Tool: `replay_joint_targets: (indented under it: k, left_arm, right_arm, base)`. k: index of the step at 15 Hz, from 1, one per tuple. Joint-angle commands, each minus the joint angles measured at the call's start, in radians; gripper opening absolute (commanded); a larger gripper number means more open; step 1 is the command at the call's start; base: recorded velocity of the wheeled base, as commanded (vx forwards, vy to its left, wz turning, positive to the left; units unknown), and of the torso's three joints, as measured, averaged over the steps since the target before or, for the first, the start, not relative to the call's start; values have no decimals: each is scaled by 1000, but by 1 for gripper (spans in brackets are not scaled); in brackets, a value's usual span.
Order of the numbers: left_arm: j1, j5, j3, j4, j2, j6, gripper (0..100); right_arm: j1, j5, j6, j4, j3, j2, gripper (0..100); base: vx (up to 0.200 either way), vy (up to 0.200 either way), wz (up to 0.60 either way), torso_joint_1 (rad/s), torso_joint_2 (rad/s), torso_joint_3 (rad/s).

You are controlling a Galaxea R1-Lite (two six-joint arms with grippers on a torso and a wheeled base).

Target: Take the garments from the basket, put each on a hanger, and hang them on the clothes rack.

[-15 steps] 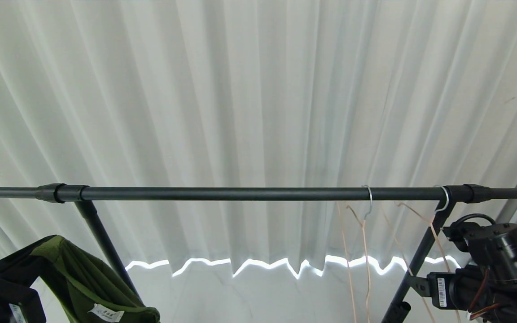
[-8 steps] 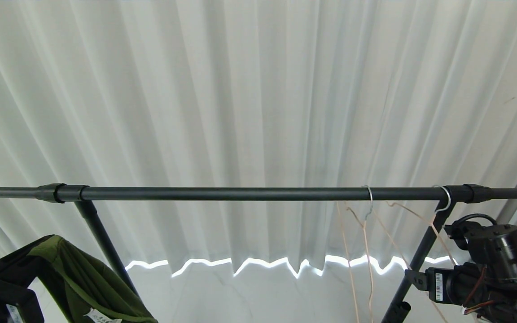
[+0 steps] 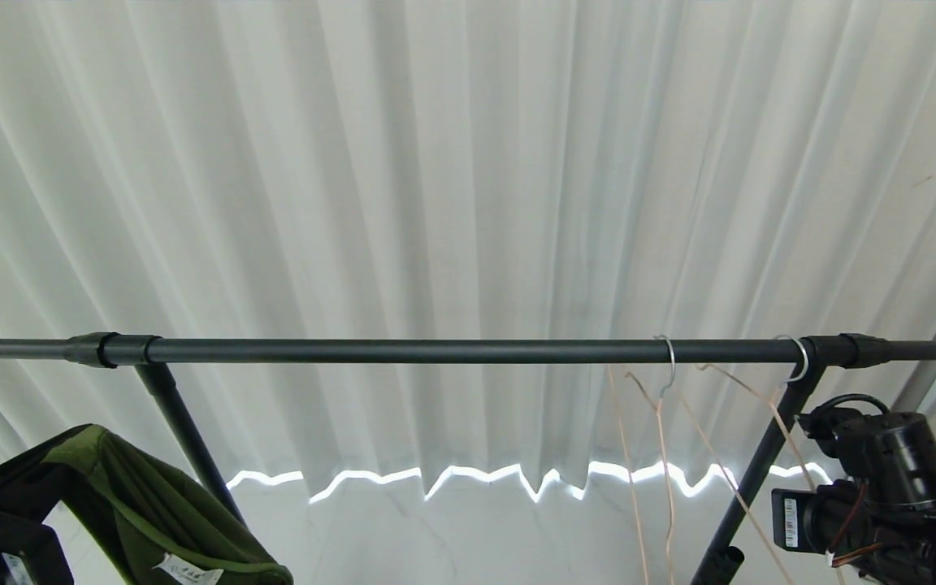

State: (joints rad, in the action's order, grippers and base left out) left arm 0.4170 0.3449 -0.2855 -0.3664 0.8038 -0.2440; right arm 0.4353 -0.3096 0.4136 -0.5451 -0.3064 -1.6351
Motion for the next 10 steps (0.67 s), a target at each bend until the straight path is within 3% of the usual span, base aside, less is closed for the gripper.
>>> replay_joint_targets:
  k: [1,7,10]
  left_arm:
    - [-1,0,-1,-2,-2,0,0]
    - [-3,0,-3,-2,-3,0,0]
    - [-3,0,-3,-2,-6,0,0]
  right_arm:
    - [-3,0,1,1,1,1,0]
    - [-3,10,-4,1,0,63,0]
    - [-3,67,-35,2,3,209,0]
  base:
    - [0,0,0,0,0,0]
    - [0,0,0,0,0,0]
    - [0,0,0,0,0,0]
